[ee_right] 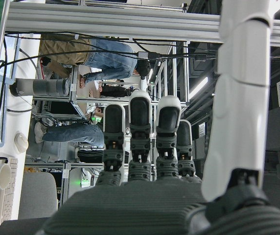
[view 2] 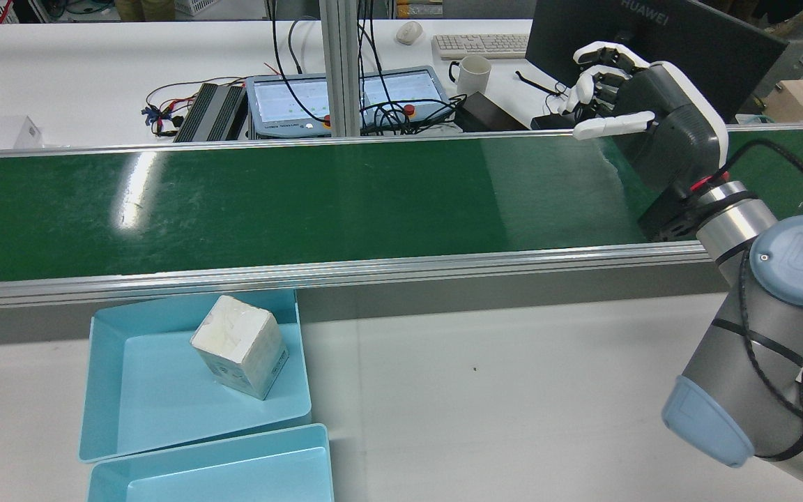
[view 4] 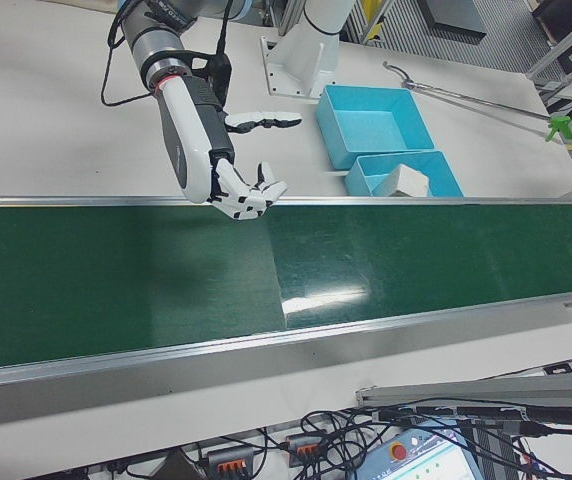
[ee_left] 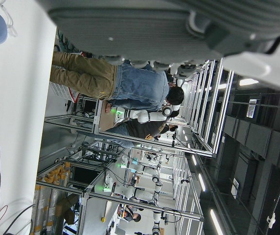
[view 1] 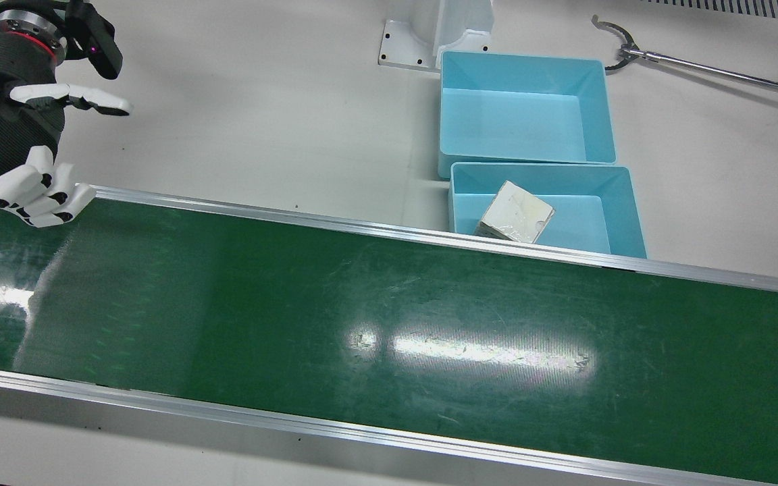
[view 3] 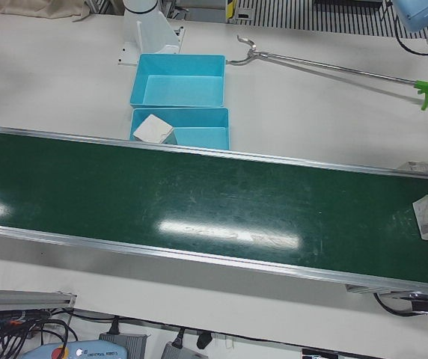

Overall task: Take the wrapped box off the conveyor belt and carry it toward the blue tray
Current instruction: 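Move the right hand along the belt toward the incoming box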

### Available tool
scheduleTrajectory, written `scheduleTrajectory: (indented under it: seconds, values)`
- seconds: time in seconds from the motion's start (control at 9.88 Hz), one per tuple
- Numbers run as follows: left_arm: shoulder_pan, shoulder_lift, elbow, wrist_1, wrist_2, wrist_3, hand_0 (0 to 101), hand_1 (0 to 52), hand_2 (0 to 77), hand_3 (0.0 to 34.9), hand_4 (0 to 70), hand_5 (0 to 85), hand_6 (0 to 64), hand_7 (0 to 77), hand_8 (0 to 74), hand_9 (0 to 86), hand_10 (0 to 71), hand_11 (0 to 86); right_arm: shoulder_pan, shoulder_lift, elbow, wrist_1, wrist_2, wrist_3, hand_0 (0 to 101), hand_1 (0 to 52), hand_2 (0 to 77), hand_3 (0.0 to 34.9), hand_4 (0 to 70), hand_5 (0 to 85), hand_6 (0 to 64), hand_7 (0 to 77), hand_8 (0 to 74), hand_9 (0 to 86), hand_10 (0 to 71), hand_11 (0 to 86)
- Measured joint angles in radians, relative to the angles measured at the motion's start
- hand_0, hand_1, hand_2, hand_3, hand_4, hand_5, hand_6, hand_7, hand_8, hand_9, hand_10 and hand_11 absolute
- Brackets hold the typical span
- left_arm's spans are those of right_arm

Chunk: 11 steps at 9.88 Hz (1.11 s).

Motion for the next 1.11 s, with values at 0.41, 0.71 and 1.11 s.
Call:
scheduleTrajectory:
  seconds: [0.41, 0.71, 1.11]
  values:
    - [0.0, 0.0, 0.0, 0.0, 0.0, 0.0, 0, 0.0, 0.5, 0.0, 0.0, 1.1, 0.5, 0.5, 0.5, 0.5, 0.5, 0.0, 0.016, 0.0, -0.005, 0.0, -0.056, 0.003, 46, 10.9, 2.2, 1.2, 2.2, 4.4, 16.4, 25.6, 16.4, 16.9, 5.4, 24.5]
    - [0.0, 0.0, 0.0, 0.0, 0.0, 0.0, 0, 0.0, 0.5, 0.0, 0.5, 1.1, 0.5, 0.5, 0.5, 0.0, 0.0, 0.5, 0.023, -0.001, -0.011, 0.003, -0.063, 0.003, 46, 4.9, 1.6, 0.4, 15.3, 9.3, 0.5, 9.8, 8.7, 1.1, 0.0, 1.1]
    - [0.0, 0.0, 0.0, 0.0, 0.0, 0.0, 0, 0.0, 0.5, 0.0, 0.0, 1.1, 0.5, 0.5, 0.5, 0.0, 0.0, 0.0, 0.051, -0.001, -0.137, 0.169, -0.13, 0.045, 48, 14.7, 10.4, 0.6, 15.8, 11.5, 11.4, 21.8, 4.4, 6.0, 0.0, 1.1]
